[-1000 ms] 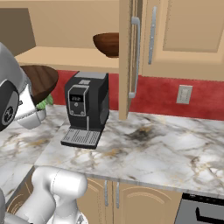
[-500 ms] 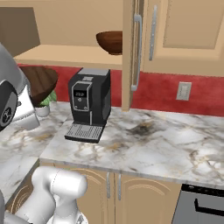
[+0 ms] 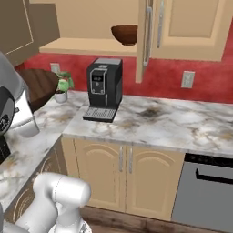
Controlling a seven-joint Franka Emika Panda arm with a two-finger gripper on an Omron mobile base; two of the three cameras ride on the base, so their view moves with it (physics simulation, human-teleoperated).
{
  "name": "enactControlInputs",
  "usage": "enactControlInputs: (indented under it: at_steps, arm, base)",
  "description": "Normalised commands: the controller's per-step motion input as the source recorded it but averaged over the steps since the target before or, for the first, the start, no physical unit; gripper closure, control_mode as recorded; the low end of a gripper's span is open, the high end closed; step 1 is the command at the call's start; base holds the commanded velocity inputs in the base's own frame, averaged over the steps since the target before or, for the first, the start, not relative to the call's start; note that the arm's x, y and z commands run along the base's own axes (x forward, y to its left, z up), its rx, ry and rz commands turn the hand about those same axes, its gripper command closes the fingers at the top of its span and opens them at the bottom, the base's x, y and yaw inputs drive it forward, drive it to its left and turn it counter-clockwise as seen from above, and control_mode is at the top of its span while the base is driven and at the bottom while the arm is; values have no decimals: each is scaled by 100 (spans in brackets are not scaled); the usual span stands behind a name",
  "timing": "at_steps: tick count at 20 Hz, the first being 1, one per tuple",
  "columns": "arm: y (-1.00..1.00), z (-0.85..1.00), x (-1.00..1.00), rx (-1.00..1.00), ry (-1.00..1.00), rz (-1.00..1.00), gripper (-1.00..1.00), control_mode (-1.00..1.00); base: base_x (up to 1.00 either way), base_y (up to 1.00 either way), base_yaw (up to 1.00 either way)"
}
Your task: Move the bowls from the cabinet to the plates on the dining table.
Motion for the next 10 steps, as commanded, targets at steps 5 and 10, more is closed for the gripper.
enactControlInputs:
  at_steps: [5, 10]
  arm:
    - [0, 0, 0, 0, 0, 0, 100, 100]
    - [0, 0, 0, 0, 0, 0, 100, 100]
  base:
    - [-42, -54, -9]
    - [-32, -65, -26]
